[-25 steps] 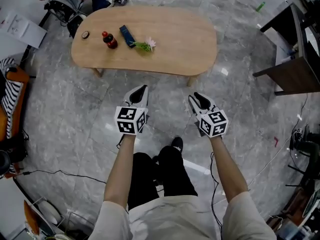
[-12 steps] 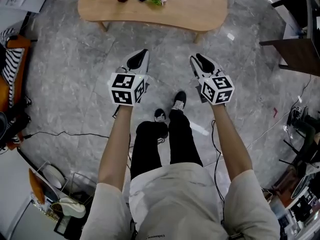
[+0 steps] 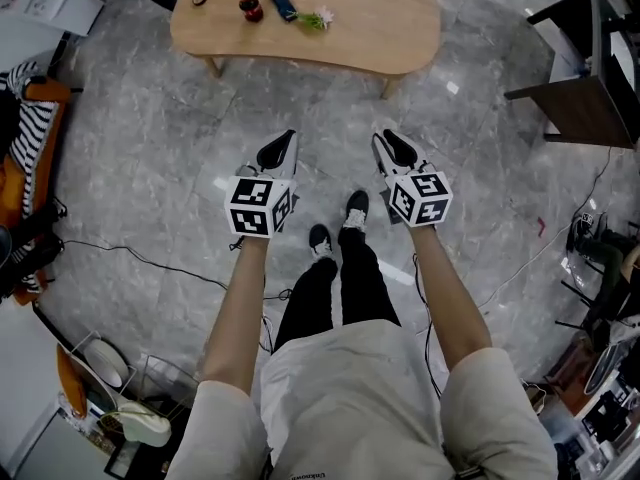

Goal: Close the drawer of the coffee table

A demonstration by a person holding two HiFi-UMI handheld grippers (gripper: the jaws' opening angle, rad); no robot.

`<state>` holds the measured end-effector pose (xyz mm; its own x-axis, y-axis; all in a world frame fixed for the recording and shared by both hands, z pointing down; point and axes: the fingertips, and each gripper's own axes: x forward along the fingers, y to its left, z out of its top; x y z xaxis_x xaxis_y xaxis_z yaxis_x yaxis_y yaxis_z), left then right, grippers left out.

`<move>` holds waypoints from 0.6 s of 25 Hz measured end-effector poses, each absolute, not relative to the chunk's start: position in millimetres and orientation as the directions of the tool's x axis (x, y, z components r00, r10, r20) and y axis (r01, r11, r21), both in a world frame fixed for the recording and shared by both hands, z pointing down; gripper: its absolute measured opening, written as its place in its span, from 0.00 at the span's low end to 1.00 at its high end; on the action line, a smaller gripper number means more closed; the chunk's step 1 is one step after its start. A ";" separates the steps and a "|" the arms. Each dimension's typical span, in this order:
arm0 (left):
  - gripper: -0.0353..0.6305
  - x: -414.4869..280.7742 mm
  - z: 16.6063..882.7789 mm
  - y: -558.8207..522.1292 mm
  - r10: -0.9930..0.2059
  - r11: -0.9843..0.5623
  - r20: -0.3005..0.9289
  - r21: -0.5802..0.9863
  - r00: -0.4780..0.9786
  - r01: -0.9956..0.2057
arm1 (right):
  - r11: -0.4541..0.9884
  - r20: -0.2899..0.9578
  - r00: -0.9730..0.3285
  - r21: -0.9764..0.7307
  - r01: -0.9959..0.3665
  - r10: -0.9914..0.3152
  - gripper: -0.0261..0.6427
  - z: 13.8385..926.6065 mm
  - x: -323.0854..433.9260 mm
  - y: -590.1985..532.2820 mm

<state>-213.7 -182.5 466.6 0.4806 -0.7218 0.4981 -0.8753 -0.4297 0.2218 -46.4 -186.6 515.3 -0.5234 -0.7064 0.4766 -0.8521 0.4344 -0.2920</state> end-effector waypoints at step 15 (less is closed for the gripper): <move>0.07 -217.0 405.4 -78.1 -0.757 -0.381 0.445 0.296 0.479 -0.876 | 0.295 0.462 -0.392 -0.270 -0.917 -0.796 0.15 443.3 -50.4 -77.5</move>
<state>-217.0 -78.1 405.4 0.4794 -0.7566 0.4447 -0.8759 -0.3812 0.2956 -50.4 -77.5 443.3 -0.3919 -0.7959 0.4616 -0.9166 0.2947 -0.2701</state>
